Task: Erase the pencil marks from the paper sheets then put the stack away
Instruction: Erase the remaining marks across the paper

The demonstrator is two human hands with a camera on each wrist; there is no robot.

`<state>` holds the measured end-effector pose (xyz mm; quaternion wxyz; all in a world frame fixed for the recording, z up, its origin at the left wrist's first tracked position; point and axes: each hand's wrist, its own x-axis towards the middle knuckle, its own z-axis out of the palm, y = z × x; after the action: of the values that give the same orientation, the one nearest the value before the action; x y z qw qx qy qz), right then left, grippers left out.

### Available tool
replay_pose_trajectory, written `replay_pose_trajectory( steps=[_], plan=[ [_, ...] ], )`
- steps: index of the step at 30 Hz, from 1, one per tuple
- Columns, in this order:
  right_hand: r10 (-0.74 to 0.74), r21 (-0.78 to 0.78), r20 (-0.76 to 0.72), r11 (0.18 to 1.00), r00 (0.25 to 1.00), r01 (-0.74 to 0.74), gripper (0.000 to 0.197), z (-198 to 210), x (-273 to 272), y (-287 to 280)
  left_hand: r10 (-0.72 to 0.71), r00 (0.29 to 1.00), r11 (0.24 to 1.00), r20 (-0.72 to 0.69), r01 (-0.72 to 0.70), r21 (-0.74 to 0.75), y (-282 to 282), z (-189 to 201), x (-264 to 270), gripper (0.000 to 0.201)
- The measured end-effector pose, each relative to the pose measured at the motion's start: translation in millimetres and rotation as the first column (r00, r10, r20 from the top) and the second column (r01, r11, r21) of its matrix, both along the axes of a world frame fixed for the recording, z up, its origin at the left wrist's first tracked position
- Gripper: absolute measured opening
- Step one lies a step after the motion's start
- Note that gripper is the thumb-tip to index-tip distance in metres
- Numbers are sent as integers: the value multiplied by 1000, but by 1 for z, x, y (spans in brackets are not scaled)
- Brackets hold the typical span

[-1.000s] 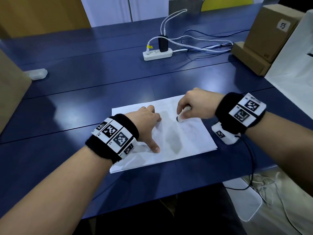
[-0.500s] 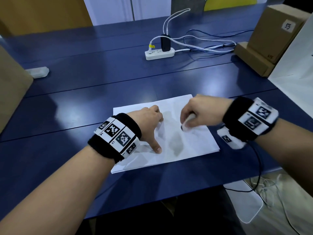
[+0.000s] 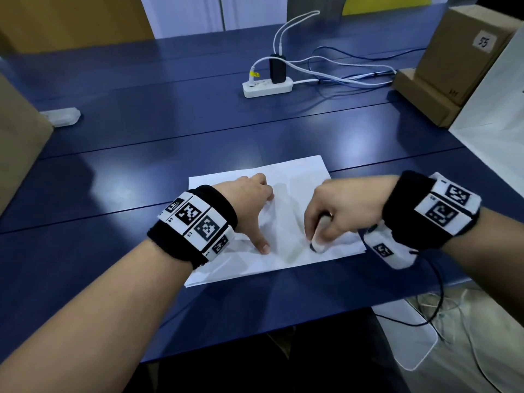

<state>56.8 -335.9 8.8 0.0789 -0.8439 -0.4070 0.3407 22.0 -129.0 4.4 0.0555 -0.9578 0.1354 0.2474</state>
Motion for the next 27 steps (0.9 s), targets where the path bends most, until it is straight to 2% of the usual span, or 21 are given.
replay_pose_trajectory(
  steps=[1,3,6,8,10,12,14,17,18,20,23,25,27],
  plan=[
    [4,-1,1,1000,1000,-4,15,1,1,2,-3,1000,1000,-2,3,3,0,0,0,109],
    [-86,68,116,995,990,78,10,1,15,9,-9,1000,1000,1,9,8,-1,1,1,112],
    [-249,189,297,962,922,199,13,-1,34,10,-8,1000,1000,2,8,13,-2,2,0,113],
    [-203,142,236,975,950,173,13,-1,28,5,-10,1000,1000,3,10,5,0,1,0,115],
    [-72,25,103,997,992,70,14,1,9,1,-6,1000,1000,-6,6,-13,2,-1,0,118],
    [-8,-27,20,1000,1000,8,15,3,-2,1,-7,1000,1000,-9,7,-13,1,-2,-2,118],
    [-63,24,85,998,994,61,14,3,8,5,-5,1000,1000,15,5,-14,-3,-3,-5,111],
    [-231,160,310,969,922,189,16,0,32,9,5,999,1000,50,-3,-29,-6,-4,-6,105],
    [-253,182,331,962,909,202,17,-1,34,9,5,999,1000,53,-3,-28,-6,-4,-6,105],
    [-200,128,264,977,944,171,14,1,25,5,6,998,1000,55,-5,-18,-6,-4,-5,106],
    [-42,-8,58,999,997,42,12,6,-1,3,22,998,1000,52,-21,-12,-8,-4,-5,110],
    [-46,14,81,999,996,45,13,6,1,5,29,998,1000,48,-29,-5,-10,-3,-5,110],
    [-154,79,219,987,964,139,14,1,18,7,28,999,1000,46,-28,3,-12,-2,-4,108]
  ],
)
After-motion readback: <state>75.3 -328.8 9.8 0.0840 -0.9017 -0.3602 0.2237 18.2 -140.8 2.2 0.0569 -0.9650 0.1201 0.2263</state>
